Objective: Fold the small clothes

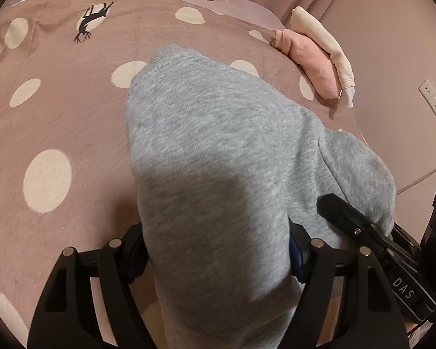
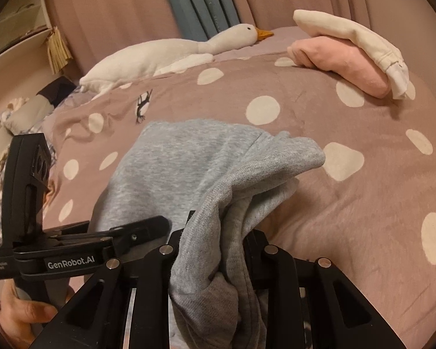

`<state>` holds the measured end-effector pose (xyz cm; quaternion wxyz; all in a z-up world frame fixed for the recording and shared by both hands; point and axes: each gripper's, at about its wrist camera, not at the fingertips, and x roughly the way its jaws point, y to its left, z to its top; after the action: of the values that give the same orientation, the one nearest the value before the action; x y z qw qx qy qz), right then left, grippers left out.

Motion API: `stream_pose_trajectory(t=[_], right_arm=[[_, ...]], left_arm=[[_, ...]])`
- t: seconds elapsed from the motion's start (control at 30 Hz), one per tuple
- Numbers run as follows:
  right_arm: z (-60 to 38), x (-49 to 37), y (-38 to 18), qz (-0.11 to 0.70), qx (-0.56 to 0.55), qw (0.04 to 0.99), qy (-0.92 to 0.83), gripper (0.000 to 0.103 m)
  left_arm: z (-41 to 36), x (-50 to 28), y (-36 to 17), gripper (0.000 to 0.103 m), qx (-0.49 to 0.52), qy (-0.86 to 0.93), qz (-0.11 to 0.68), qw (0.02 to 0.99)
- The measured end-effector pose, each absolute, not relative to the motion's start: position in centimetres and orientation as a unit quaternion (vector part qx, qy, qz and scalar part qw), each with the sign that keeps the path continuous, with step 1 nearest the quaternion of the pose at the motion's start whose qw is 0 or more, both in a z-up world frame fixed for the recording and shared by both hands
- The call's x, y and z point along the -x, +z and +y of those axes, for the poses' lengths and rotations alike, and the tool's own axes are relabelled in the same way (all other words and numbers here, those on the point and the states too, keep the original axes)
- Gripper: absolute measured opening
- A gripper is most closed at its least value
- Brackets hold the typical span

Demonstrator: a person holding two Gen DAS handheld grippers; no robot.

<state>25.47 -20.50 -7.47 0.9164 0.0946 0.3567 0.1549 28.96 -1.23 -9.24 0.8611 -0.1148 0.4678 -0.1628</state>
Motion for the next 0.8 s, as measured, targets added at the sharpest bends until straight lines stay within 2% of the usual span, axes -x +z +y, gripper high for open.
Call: stream_pose_trajectory(t=[0.8], right_arm=[[-15.9, -17.8, -5.4, 0.344, -0.065, 0.917, 0.191, 0.028]], left_arm=[[3.1, -18.8, -7.3, 0.075, 0.113, -0.142, 0.449, 0.875]])
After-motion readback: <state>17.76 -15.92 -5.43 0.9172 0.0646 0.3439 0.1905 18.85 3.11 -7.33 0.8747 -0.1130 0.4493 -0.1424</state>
